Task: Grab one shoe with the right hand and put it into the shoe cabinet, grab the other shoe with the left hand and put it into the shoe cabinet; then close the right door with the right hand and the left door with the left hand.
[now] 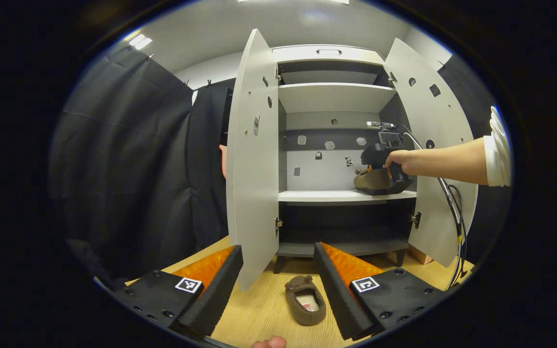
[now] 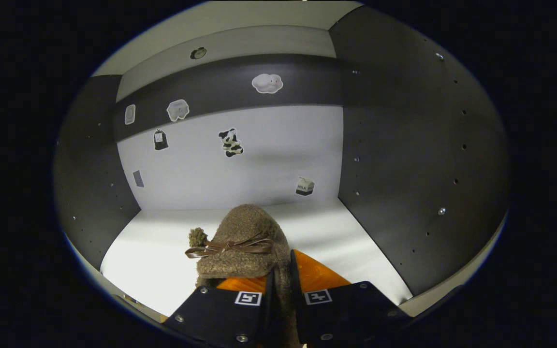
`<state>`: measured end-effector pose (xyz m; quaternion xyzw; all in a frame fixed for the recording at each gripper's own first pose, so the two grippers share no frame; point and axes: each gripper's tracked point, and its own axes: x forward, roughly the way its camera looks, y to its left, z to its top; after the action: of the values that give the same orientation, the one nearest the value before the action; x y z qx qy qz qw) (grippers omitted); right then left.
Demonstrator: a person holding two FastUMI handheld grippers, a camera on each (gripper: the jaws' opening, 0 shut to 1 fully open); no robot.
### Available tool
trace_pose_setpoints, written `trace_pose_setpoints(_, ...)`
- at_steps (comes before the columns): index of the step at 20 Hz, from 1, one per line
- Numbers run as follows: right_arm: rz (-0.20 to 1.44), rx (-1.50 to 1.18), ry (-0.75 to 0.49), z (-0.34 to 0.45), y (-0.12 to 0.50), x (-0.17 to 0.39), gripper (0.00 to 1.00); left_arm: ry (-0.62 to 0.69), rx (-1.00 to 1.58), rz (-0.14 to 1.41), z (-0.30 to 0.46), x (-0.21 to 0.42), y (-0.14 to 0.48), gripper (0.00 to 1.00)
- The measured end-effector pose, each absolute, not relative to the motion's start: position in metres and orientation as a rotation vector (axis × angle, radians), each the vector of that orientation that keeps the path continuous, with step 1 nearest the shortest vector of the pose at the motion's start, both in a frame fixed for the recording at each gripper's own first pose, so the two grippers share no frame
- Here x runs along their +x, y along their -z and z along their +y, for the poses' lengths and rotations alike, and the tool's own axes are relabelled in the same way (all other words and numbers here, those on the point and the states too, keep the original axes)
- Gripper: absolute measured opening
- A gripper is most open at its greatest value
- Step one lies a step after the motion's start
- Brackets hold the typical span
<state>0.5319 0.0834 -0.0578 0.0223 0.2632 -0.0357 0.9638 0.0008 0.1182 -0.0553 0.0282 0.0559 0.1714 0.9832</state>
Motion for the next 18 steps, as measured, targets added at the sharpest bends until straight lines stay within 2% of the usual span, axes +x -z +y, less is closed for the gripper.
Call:
trace_pose_setpoints(2, 0.524, 0.049, 0.066, 0.082, 0.054, 0.532, 0.30, -0.350, 0.061, 0.110, 0.121, 0.001, 0.054, 0.96)
trace_pose_setpoints(3, 0.525, 0.054, 0.054, 0.082, 0.051, 0.530, 0.43, -0.349, 0.061, 0.111, 0.121, 0.003, 0.055, 0.96)
trace_pose_setpoints(4, 0.529, 0.058, 0.038, 0.084, 0.048, 0.525, 0.52, -0.348, 0.062, 0.112, 0.122, 0.002, 0.057, 0.96)
trace_pose_setpoints(5, 0.530, 0.055, 0.017, 0.087, 0.045, 0.518, 0.72, -0.347, 0.061, 0.113, 0.122, 0.002, 0.058, 0.96)
trace_pose_setpoints(7, 0.534, 0.019, -0.005, 0.085, 0.039, 0.504, 0.91, -0.338, 0.057, 0.112, 0.121, 0.005, 0.059, 0.96)
trace_pose_setpoints(10, 0.503, -0.008, -0.021, 0.085, 0.020, 0.486, 0.93, -0.323, 0.053, 0.113, 0.120, 0.008, 0.061, 0.97)
trace_pose_setpoints(13, 0.394, -0.029, -0.055, 0.091, -0.017, 0.462, 0.93, -0.309, 0.047, 0.106, 0.117, 0.009, 0.058, 0.97)
trace_pose_setpoints(18, 0.277, 0.009, -0.131, 0.102, -0.064, 0.399, 0.93, -0.264, 0.046, 0.091, 0.107, 0.013, 0.052, 0.97)
